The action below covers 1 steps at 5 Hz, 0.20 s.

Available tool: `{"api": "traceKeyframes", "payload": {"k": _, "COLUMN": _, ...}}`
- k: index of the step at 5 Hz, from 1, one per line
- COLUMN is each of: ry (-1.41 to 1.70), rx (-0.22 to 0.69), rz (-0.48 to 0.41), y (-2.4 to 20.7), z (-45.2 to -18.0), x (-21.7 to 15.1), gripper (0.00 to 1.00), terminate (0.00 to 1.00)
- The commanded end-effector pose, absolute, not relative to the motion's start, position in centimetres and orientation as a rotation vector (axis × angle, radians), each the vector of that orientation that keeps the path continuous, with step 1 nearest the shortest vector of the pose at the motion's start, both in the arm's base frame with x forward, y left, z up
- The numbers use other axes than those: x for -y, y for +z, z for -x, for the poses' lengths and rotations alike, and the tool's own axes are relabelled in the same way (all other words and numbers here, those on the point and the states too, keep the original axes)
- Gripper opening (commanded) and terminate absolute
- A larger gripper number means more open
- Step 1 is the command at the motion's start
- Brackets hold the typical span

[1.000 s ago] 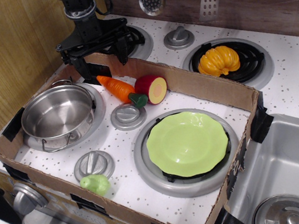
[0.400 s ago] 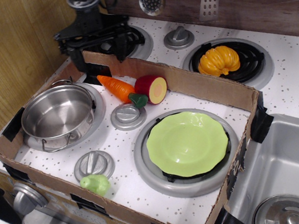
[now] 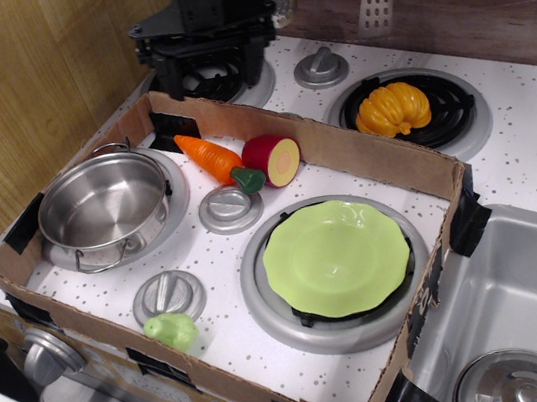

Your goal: Take carrot off plate

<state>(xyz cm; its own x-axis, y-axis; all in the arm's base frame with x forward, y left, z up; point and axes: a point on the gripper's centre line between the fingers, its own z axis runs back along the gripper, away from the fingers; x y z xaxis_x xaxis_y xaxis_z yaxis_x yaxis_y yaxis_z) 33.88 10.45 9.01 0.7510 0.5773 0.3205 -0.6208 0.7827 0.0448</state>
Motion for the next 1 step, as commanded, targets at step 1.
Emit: {"api": "traceKeyframes", "payload": {"k": 1, "ry": 0.662, "rx": 0.355, "rz": -0.152, "y": 10.98, "z": -33.24, "x": -11.05, "gripper": 1.00, "terminate": 1.00}}
